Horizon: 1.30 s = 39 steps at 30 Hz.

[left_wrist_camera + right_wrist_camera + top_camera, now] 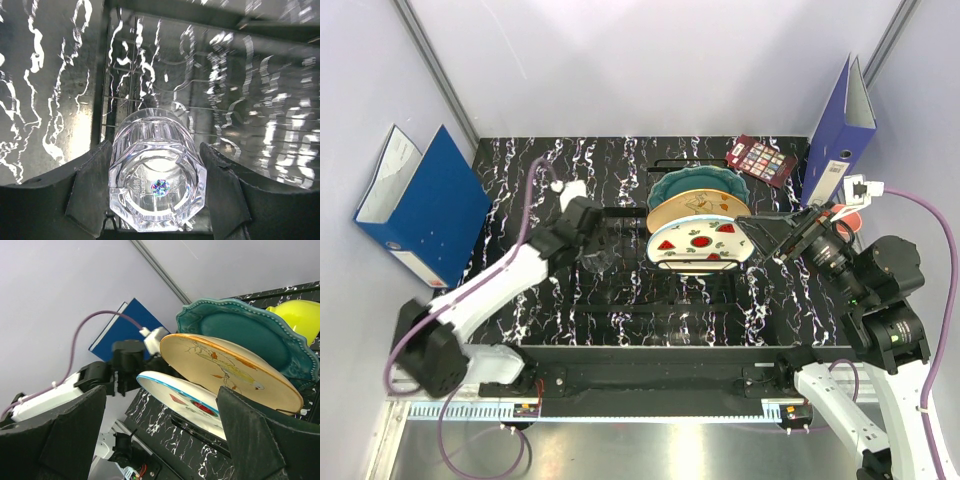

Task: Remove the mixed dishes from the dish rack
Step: Pick up the cup from the dish rack, then place the cup at the center of the board.

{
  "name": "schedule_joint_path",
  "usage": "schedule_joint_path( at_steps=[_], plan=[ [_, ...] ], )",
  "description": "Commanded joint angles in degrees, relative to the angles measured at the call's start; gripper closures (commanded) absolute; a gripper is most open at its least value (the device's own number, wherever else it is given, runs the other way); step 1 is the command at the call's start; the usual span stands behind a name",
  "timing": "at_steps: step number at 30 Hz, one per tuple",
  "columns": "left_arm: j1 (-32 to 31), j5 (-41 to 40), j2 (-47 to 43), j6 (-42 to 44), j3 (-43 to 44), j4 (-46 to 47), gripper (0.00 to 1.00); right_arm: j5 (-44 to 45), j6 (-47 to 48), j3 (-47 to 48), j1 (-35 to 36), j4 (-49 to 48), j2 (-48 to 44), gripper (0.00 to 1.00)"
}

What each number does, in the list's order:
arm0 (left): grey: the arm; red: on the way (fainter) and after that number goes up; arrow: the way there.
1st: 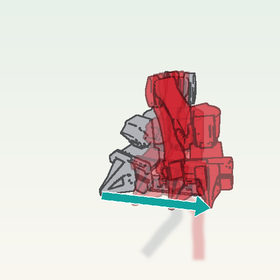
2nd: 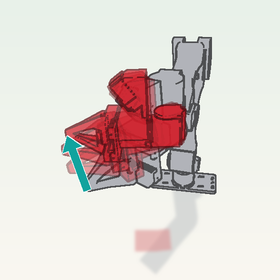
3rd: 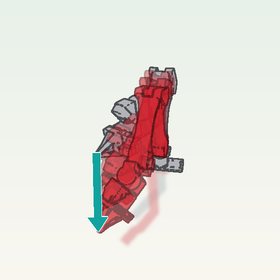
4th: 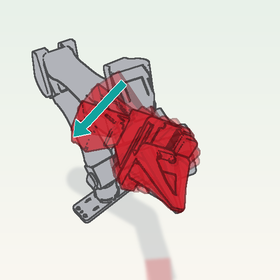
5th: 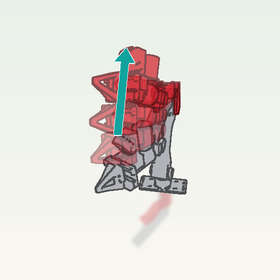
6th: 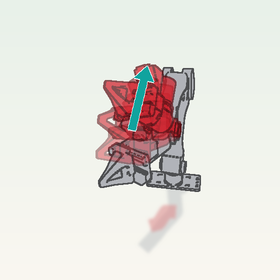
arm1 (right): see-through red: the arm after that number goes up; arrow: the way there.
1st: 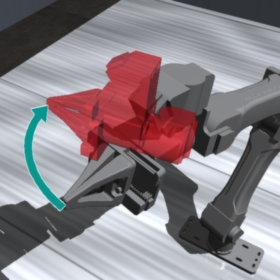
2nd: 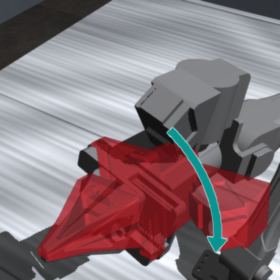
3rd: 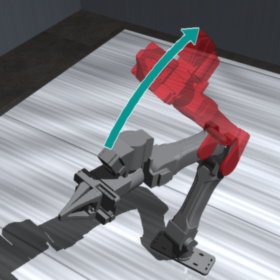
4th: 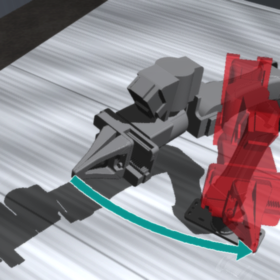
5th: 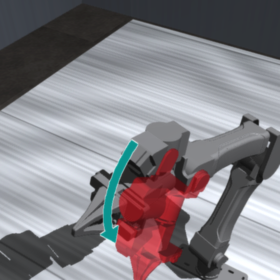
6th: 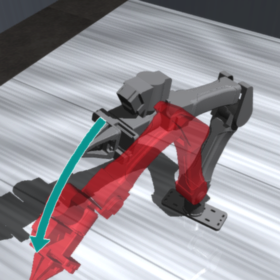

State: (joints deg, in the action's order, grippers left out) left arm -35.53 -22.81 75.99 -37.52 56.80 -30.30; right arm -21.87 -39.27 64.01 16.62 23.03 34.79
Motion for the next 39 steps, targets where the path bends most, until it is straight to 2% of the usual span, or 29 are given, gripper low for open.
schedule_joint_path(
  at_steps=[1, 5, 7, 13, 18, 21, 25, 31, 39],
  plan=[
    [0.11, -0.84, -11.54, 0.60, 3.22, -0.10, 1.00, 0.95, 1.56, 2.00, 0.34, -0.79, 0.37, 0.00],
    [0.02, 2.49, -23.40, 2.70, 6.92, -0.81, 1.00, -3.07, 0.34, 2.44, 0.43, -2.80, 0.98, 0.01],
    [0.02, 5.13, -26.14, 3.85, 10.17, -0.37, 1.00, -5.80, -2.55, 2.09, 0.43, -6.23, 1.69, 0.00],
    [0.02, 20.49, -33.00, 5.09, 15.19, 6.03, 1.00, -12.32, -8.45, 4.09, 0.43, -12.92, 5.99, 0.00],
    [0.02, 28.51, -32.75, 2.81, 17.38, 8.77, 1.00, -11.89, -5.57, 10.51, 1.74, -10.04, 11.52, 0.00],
    [0.02, 31.50, -31.95, 1.75, 18.08, 11.23, 1.00, -9.78, 1.27, 18.59, 3.23, -4.23, 16.79, 0.00],
    [0.02, 34.39, -29.85, 1.31, 20.37, 13.15, 1.00, -8.99, 4.89, 28.52, 7.44, 0.26, 24.26, 0.00],
    [0.02, 38.44, -27.74, 0.61, 21.52, 19.75, 1.00, -3.63, 8.06, 24.94, 20.09, -1.14, 28.23, 0.00],
    [0.02, 41.52, -23.87, -1.59, 21.78, 30.03, 1.00, -3.09, 7.36, 23.09, 25.47, -7.38, 30.87, 0.00]
  ],
)
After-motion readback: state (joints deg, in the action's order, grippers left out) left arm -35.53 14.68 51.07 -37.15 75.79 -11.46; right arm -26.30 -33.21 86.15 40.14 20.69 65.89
